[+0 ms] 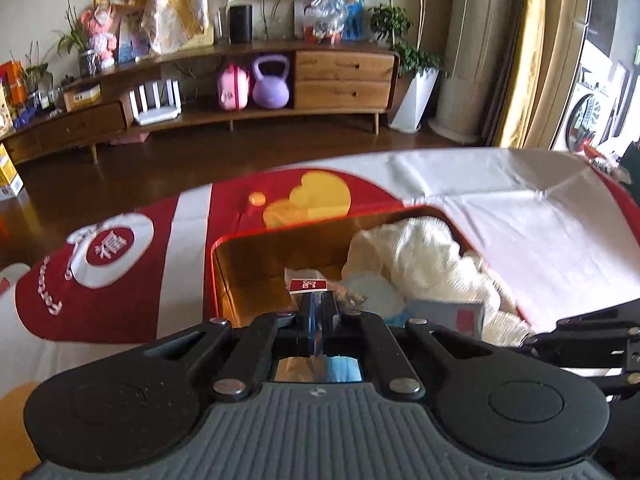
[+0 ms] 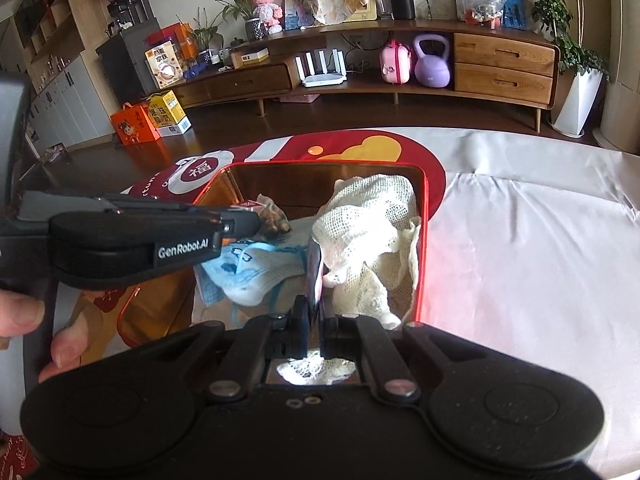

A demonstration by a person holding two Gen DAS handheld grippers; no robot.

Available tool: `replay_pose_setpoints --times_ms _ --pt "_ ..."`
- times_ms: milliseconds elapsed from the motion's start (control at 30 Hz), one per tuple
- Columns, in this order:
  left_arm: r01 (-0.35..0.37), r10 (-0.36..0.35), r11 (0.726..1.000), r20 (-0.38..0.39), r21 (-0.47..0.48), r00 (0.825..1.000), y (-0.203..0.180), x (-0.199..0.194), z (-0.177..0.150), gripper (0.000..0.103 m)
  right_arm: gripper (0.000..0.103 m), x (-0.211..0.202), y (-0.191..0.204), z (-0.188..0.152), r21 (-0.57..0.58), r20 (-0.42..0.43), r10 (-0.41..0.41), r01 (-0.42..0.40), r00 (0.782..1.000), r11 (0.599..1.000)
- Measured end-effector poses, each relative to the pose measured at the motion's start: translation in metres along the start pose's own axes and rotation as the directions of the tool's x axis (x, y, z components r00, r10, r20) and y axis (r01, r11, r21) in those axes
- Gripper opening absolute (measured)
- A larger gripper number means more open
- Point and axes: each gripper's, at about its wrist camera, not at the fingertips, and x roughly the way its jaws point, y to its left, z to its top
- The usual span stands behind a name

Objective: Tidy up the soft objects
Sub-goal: 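Lower the tea bag into the tin and open the left gripper while the right drops the sachet inside, then move both open grippers back from the tin to the gloves and hair tie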

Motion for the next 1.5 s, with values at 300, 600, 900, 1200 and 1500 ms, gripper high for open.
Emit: replay_pose_setpoints --times_ms 300,600,900,1200,1500 --pt "0.012 -0.013 1.000 -0.042 -0.015 0.999 0.000 -0.001 -0.007 0.003 0.006 -0.003 -0.002 -0.002 0.022 -0.004 -0.004 0.004 1.000 1.000" --pt "-0.003 0.003 1.000 -0.052 -0.002 0.999 -0.006 -0.013 -0.011 0.006 0.017 -0.015 -0.001 -0.007 0.032 -0.010 0.004 -0.004 1.000 0.999" --pt "0.001 -0.002 1.000 -0.051 -0.005 0.999 -0.010 -0.033 -0.015 0.030 0.040 -0.036 0.005 -0.007 -0.001 0.011 -0.003 0.003 1.000 1.000" --pt "0.010 -0.011 1.000 -0.007 -0.025 1.000 -0.010 -0.073 -0.019 0.058 0.048 -0.073 0.012 -0.012 -0.015 0.056 -0.005 0.005 0.998 1.000" --pt "0.012 -0.011 1.000 0.044 -0.009 0.999 -0.018 -0.125 -0.031 0.059 0.066 -0.122 0.026 -0.022 -0.035 0.117 -0.004 0.009 0.993 0.999"
